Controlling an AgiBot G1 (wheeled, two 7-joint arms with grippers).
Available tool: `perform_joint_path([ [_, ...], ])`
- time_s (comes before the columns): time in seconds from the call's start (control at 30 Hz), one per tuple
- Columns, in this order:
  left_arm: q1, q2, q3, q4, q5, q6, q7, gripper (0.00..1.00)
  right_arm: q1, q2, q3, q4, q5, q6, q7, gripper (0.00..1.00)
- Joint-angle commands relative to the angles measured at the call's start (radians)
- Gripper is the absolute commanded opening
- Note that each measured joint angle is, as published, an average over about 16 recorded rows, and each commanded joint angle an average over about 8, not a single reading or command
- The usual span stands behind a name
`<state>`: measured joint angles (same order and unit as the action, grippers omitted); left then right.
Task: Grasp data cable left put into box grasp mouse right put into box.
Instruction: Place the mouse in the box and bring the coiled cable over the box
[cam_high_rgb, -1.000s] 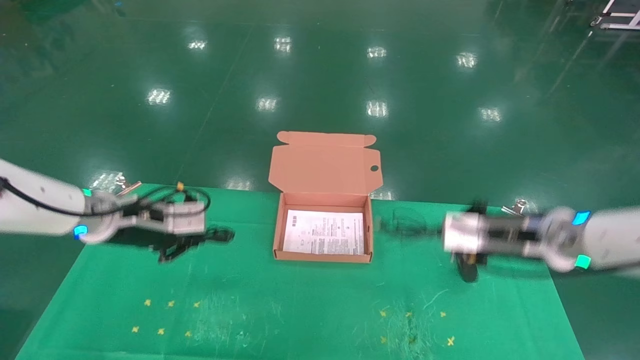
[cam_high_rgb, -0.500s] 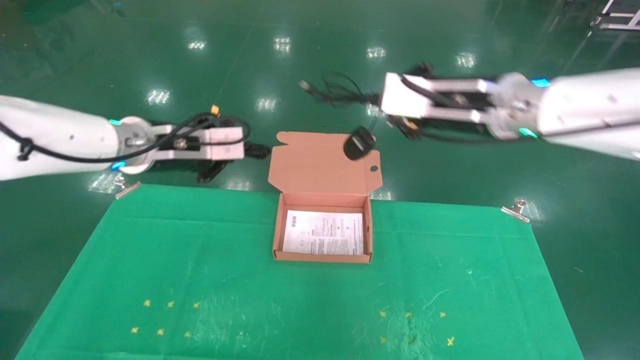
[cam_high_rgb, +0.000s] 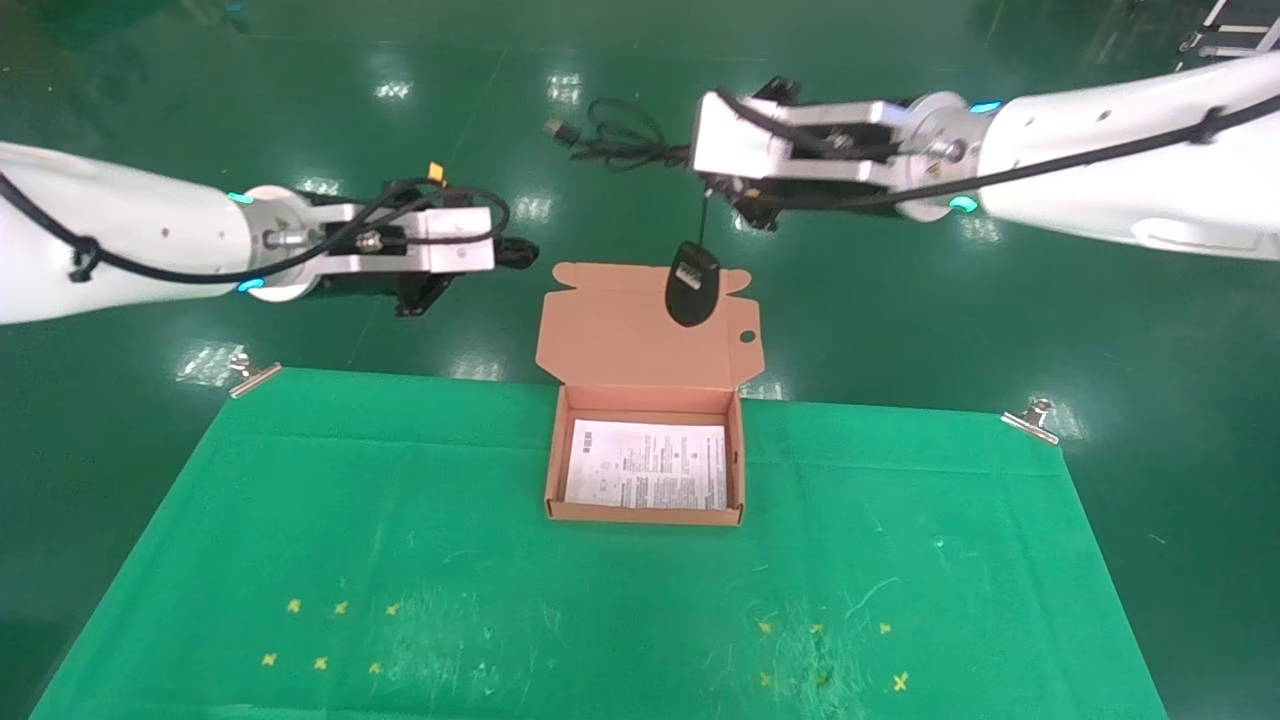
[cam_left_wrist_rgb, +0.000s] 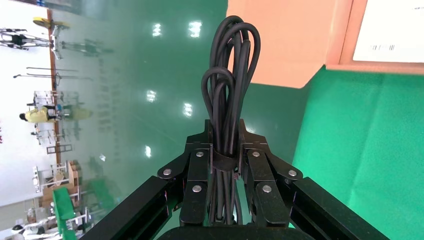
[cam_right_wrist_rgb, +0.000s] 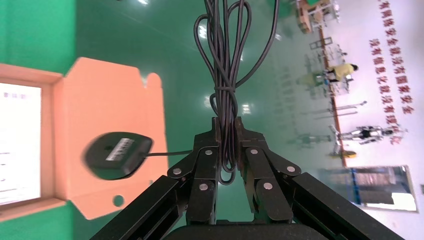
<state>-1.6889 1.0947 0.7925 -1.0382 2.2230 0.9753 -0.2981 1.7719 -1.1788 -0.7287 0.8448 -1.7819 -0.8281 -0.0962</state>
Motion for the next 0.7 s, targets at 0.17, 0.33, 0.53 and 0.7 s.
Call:
perform_joint_path([
  [0.17, 0.007, -0.016, 0.007, 0.008, 0.014, 0.015, -0.003, 0.0, -0.02, -0.021, -0.003, -0.016, 0.007, 0.011, -0.008, 0.0],
  [0.33, 0.013, -0.034, 0.015, 0.008, 0.044, 0.037, -0.027, 0.0, -0.041, -0.045, -0.007, -0.051, 0.015, 0.022, -0.027, 0.0],
  [0.53, 0.018, -0.054, 0.024, -0.005, 0.087, 0.069, -0.069, 0.0, -0.074, -0.087, -0.017, -0.107, 0.034, 0.006, -0.05, 0.0],
  [0.7, 0.022, -0.064, 0.029, -0.019, 0.112, 0.09, -0.098, 0.0, -0.097, -0.131, -0.028, -0.168, 0.05, -0.002, -0.076, 0.0],
])
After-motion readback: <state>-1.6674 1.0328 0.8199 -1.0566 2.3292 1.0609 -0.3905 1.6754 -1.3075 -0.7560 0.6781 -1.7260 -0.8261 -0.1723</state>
